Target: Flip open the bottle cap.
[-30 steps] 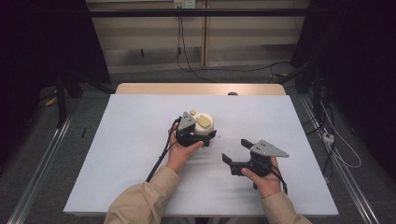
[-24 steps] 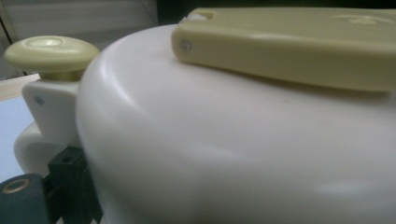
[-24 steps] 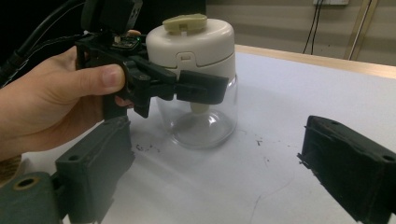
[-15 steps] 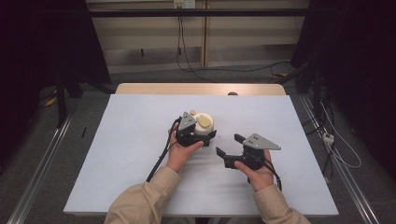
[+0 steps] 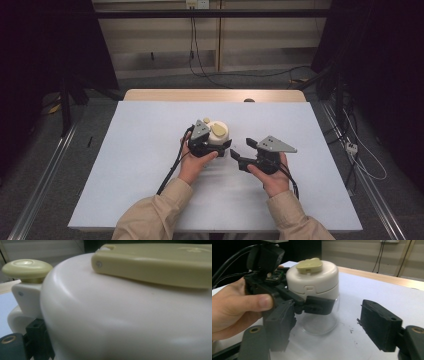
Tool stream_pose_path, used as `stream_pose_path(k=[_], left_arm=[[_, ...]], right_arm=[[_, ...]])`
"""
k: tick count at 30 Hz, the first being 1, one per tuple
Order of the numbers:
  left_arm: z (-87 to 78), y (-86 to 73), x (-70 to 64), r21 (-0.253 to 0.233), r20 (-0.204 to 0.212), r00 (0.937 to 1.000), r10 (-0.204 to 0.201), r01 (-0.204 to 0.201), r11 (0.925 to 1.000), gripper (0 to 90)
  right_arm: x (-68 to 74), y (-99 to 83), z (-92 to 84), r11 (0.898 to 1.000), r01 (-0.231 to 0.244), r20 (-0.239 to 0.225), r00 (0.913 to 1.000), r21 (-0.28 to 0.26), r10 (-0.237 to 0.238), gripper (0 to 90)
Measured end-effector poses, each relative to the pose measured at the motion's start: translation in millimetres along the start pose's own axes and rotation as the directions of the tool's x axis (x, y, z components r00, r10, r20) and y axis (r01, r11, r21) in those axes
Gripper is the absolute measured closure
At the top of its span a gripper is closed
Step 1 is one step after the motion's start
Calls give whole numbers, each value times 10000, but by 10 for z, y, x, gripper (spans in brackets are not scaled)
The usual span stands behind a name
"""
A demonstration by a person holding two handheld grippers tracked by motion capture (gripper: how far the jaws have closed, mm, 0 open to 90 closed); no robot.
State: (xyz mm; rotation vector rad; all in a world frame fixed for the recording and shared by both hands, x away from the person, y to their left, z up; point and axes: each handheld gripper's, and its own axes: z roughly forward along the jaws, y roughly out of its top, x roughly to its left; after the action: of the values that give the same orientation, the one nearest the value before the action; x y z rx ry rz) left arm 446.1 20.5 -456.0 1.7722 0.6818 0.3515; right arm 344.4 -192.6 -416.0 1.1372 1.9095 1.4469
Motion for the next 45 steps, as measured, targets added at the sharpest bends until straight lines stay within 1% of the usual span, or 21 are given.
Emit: stream_pose_path(k=[2, 3, 4, 5, 6, 8, 11, 12, 13, 16, 19, 25, 27, 32, 38, 45], left_arm=[[2, -1, -5, -14, -16, 10000, -45, 45, 10000, 63], [1, 0, -5, -8, -18, 10000, -45, 45, 10000, 63], [1, -1, -4, -11, -12, 10000, -49, 49, 10000, 63], [1, 0, -4, -3, -16, 10000, -44, 44, 10000, 63], [-1, 1, -1, 28, -14, 10000, 14, -14, 10000, 63], [1, 0, -5, -7, -30, 10000, -38, 38, 10000, 63], [3, -3, -6, -36, -32, 10000, -52, 52, 10000, 63], [-1, -3, -2, 9, -29, 10000, 13, -13, 10000, 63], [3, -3, -6, -44, -32, 10000, -50, 50, 10000, 63], [2, -1, -4, -26, -29, 10000, -9, 9, 10000, 63], [2, 0, 0, -15, -14, 10000, 44, -44, 10000, 63], [0, -1, 1, 1, -12, 10000, 72, -72, 10000, 63], [0, -1, 0, -5, -15, 10000, 72, -72, 10000, 63], [0, -1, -3, 6, -22, 10000, 21, -21, 10000, 63], [0, -1, -1, 18, -19, 10000, 62, -62, 10000, 63], [1, -1, -3, 2, -20, 10000, 37, -37, 10000, 63]], right_arm=[[-13, 16, 8, 10000, -20, -43, 10000, -10, 20, 367], [-16, 25, 12, 10000, -69, -30, 10000, -37, 69, 386], [-20, 34, 18, 9999, -111, -84, 9999, -43, 111, 415], [-25, 44, 20, 10000, -66, -150, 9999, 25, 66, 472], [-27, 55, 28, 10000, -51, -181, 9998, 50, 51, 496], [-27, 75, 44, 9999, -114, -323, 9994, 123, 118, 570], [-31, 106, 76, 9997, -83, -528, 9986, 212, 95, 663], [-32, 116, 86, 9997, -87, -582, 9983, 243, 101, 684], [-31, 125, 95, 9997, -133, -609, 9980, 224, 147, 713], [-28, 149, 120, 9995, -103, -749, 9971, 299, 125, 796], [-35, 170, 143, 9992, -121, -804, 9967, 380, 151, 847], [-30, 202, 167, 9982, -83, -911, 9957, 600, 138, 899], [-24, 205, 180, 9976, -36, -910, 9958, 687, 98, 900], [-30, 232, 202, 9974, -9, -898, 9959, 722, 74, 900], [-42, 275, 222, 9972, 31, -884, 9961, 749, 36, 900], [-8, 294, 253, 9959, 177, -954, 9954, 891, -91, 900]])
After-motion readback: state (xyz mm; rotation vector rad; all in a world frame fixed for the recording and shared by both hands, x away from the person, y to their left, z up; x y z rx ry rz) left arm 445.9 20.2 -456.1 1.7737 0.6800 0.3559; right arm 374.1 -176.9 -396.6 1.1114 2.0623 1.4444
